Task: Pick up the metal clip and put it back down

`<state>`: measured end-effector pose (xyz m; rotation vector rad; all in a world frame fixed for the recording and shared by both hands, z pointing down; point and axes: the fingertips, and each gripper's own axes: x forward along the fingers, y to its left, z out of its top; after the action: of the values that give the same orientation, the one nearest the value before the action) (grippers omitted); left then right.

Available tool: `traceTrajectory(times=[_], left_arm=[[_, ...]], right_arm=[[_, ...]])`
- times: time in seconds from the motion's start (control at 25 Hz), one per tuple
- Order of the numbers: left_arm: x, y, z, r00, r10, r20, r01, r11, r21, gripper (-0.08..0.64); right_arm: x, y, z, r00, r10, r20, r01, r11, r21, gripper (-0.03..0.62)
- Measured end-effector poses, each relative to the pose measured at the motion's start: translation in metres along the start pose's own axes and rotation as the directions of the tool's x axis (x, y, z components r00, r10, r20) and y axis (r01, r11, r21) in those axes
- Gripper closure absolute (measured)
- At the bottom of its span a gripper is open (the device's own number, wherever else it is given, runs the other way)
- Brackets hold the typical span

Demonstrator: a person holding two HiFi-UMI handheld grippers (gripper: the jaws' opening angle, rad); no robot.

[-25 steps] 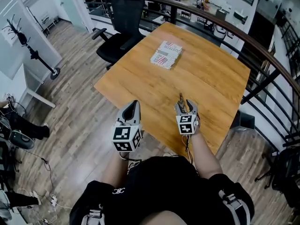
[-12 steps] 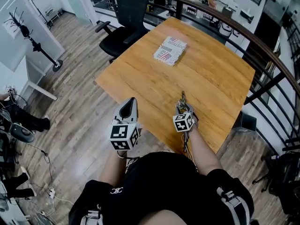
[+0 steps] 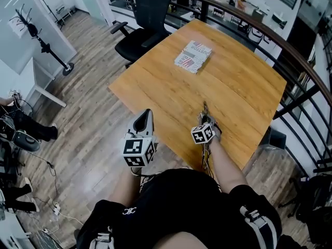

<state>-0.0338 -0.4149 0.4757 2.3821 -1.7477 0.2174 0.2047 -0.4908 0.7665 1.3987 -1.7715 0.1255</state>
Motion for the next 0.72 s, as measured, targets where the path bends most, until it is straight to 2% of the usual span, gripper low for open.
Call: traceTrajectory(times=[0.36,0.52,0.72], left_arm=[[-0.003,-0.006,-0.002,1.000,-0.002,-0.005,0.002,1.000,0.002,0.548],[-0.008,-0.006,-0.005,1.000,-0.007,-0.009,0.007,1.000,-0.002,0.548],[-0.009,-0.013,-0.003,1.000,-0.031,-0.003,0.031,1.000,0.001,0.548]], right_arm=[[-0.016,-0.011,0.003,0.998,-0.050,0.030,0.050,0.999,-0.018,0.506],[-0.032,-0.016,0.015,0.994,-0.078,0.082,0.082,0.996,-0.045,0.509],[-0.054,-0.033,0.037,0.980,-0.107,0.166,0.114,0.993,-0.036,0.512]])
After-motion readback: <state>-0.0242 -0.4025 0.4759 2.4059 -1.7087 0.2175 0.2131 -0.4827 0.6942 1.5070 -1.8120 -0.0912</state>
